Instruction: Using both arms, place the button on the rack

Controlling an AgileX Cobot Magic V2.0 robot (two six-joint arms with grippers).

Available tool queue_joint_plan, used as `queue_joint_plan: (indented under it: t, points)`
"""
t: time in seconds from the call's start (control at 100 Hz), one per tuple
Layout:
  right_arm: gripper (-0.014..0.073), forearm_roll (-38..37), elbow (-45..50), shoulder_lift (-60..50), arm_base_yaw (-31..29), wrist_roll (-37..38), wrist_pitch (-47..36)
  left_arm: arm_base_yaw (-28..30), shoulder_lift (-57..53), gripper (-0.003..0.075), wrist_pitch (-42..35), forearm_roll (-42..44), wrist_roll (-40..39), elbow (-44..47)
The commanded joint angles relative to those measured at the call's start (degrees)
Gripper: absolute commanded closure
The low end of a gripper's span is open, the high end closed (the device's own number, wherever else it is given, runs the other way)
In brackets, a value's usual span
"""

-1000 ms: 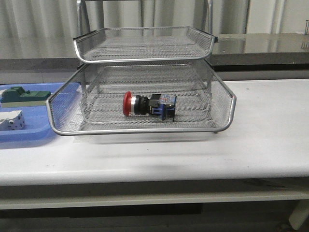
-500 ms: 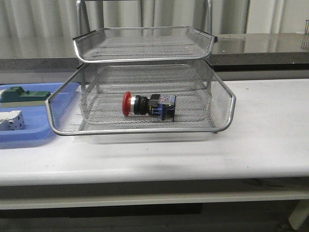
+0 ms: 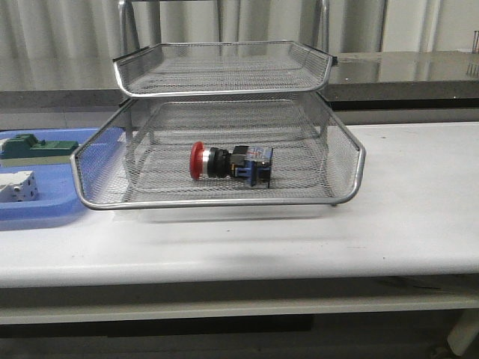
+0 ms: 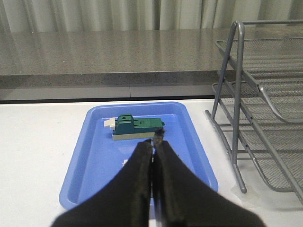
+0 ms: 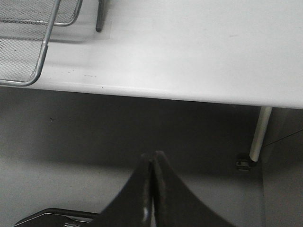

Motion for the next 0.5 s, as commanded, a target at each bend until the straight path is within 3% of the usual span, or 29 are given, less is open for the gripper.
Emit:
queue_joint_plan:
  t: [0.0, 0.49]
  points:
    - [0.0661, -0.82, -2.07, -0.14, 0.04, -0.11, -3.34, 0.11, -0.01, 0.0741, -4.20, -0.29, -0.27, -1.50]
    - [0.0661, -0.77, -2.07, -0.14, 0.04, -0.11, -4.54, 0.11, -0.01, 0.0741, -4.20, -0.29, -0.27, -1.50]
